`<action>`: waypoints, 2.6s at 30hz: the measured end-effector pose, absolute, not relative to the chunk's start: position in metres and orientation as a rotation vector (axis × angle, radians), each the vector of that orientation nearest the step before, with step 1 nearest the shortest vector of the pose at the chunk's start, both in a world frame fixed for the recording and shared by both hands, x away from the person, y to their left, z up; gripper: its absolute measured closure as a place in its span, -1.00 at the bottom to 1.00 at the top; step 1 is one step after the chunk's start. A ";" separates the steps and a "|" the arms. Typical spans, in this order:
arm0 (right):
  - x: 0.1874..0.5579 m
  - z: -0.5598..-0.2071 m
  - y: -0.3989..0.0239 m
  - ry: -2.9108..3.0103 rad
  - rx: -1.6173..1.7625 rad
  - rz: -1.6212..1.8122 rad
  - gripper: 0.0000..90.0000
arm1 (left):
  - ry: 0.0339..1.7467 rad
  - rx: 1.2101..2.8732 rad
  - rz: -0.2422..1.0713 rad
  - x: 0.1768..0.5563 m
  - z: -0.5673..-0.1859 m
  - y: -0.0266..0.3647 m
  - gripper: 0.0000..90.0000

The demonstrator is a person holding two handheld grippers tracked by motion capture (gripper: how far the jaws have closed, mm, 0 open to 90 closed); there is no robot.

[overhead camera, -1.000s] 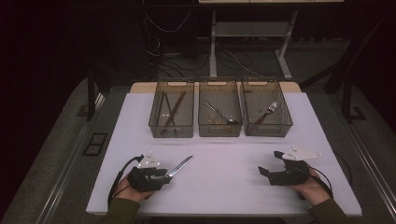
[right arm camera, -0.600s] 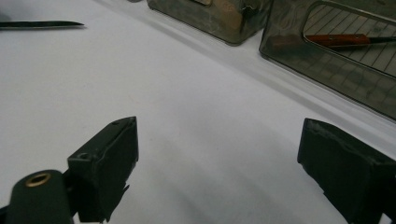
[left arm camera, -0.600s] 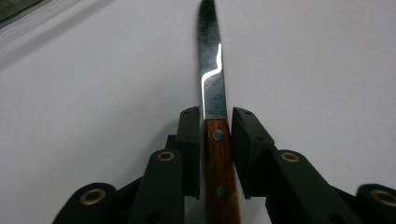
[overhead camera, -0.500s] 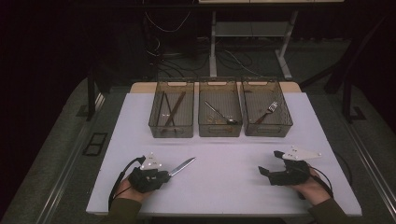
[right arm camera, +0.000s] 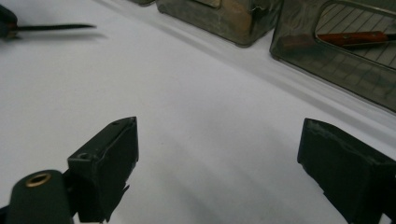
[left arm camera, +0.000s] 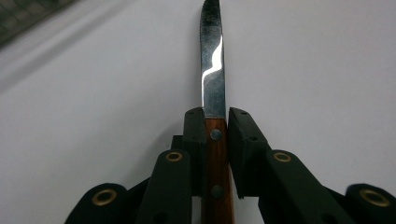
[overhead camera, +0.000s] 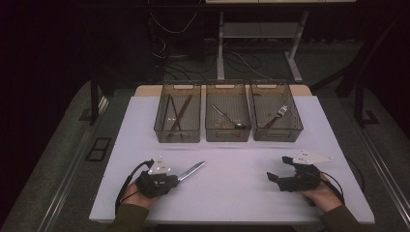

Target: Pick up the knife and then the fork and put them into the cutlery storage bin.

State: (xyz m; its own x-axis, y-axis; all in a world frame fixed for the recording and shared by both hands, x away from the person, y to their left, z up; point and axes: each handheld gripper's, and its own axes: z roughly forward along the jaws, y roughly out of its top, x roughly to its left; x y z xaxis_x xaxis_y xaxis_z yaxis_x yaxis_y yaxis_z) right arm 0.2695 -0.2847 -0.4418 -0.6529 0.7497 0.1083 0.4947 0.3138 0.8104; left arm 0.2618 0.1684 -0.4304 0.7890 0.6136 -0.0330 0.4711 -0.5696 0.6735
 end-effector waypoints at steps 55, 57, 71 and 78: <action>0.304 -0.401 -0.209 2.363 1.122 1.815 0.01 | 0.578 2.002 0.314 0.272 -0.388 0.052 0.72; 0.305 -0.401 -0.207 2.364 1.124 1.823 0.08 | 0.573 1.998 0.321 0.272 -0.388 0.051 0.72; 0.308 -0.400 -0.197 2.342 1.139 1.958 0.83 | 0.587 1.992 0.330 0.274 -0.394 0.047 0.72; 0.307 -0.393 -0.193 2.354 1.066 1.923 0.99 | 0.589 1.980 0.271 0.280 -0.400 0.052 0.54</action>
